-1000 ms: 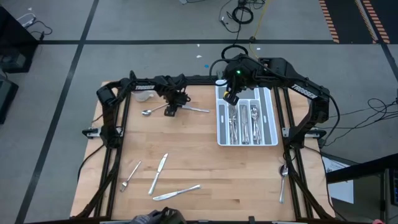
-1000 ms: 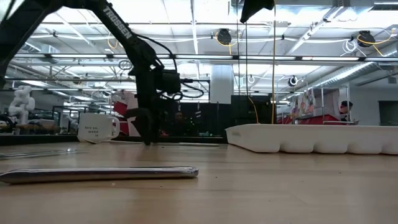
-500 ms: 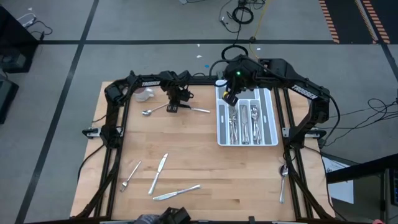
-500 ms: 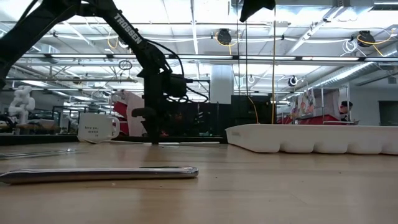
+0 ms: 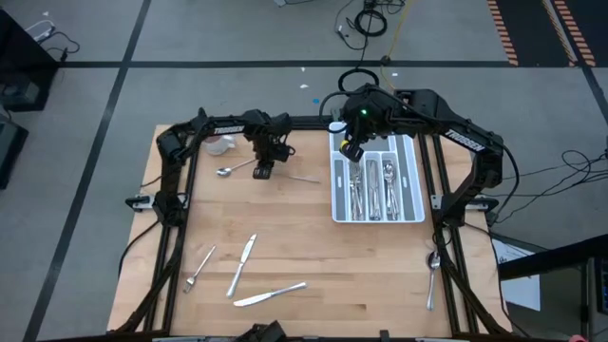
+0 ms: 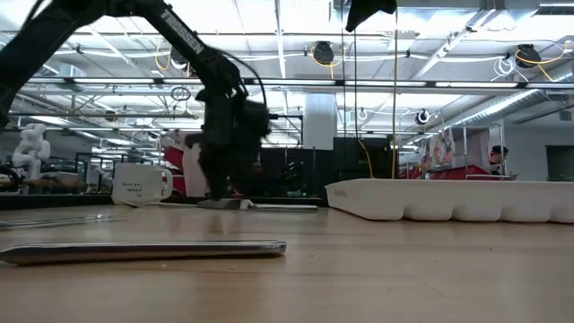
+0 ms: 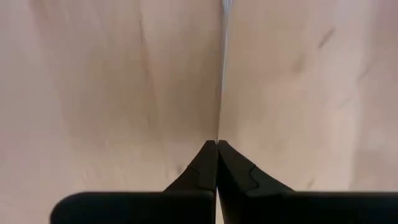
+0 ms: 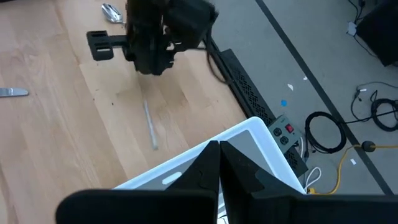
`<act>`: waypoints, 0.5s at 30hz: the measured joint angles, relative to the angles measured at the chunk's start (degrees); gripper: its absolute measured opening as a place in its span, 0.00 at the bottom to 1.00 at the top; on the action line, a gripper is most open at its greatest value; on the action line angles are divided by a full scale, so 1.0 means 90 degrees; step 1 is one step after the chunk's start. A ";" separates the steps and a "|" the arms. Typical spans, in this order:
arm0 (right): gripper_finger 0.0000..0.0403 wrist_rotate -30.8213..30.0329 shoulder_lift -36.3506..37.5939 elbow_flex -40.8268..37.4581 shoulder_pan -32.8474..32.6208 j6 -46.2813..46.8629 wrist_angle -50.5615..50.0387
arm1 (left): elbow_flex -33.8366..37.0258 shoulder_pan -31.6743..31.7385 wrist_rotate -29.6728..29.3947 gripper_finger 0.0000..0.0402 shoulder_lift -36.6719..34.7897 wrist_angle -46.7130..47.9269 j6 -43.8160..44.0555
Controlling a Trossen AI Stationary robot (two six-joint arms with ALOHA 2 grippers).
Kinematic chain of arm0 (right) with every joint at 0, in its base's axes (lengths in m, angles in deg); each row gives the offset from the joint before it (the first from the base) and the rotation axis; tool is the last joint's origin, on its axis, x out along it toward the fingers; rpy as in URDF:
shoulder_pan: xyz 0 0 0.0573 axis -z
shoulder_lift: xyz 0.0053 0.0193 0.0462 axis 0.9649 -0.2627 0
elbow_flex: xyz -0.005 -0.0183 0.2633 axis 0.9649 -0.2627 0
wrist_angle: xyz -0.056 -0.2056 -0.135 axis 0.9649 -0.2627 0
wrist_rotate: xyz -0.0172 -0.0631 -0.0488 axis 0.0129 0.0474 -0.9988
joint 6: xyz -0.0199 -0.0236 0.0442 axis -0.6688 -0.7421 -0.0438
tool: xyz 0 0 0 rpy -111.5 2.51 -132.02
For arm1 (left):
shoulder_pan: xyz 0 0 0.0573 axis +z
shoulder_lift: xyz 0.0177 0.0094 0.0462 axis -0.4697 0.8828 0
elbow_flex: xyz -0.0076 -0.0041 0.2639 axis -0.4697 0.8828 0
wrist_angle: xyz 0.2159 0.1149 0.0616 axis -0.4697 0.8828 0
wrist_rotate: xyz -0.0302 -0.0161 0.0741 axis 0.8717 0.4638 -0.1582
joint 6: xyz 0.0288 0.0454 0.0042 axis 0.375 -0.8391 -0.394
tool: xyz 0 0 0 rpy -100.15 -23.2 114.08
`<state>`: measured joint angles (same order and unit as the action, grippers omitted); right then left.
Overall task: Sort silverware
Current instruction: Put the silver table knife into the silverware tray
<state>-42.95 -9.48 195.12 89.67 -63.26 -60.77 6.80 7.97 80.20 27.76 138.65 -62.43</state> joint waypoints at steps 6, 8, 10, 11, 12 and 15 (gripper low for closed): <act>0.00 0.0002 0.0000 -0.0002 0.0000 -0.0236 0.0005 | -0.0030 -0.0097 0.0257 0.00 -0.0529 -0.0052 0.0292; 0.00 0.0000 0.0014 -0.0133 0.0000 -0.0415 0.0078 | -0.0030 -0.0128 0.0231 0.00 -0.0609 -0.0049 0.0582; 0.02 0.0064 0.0016 -0.0418 0.0035 -0.0473 0.0313 | -0.0035 -0.0120 0.0202 0.00 -0.0692 0.0018 0.1085; 0.03 0.0262 -0.0010 -0.0617 0.0068 -0.0470 0.0519 | -0.0035 -0.0103 0.0166 0.00 -0.0727 0.0097 0.1329; 0.06 0.0556 -0.0037 -0.0862 0.0101 -0.0476 0.0754 | -0.0035 -0.0087 0.0149 0.00 -0.0794 0.0208 0.1519; 0.17 0.1087 -0.0135 -0.1710 0.0150 -0.0808 0.1740 | -0.0030 -0.0099 0.0113 0.00 -0.1219 0.0543 0.2015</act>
<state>-33.17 -10.70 179.73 91.01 -70.53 -45.10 6.53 7.07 81.22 16.79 143.53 -44.29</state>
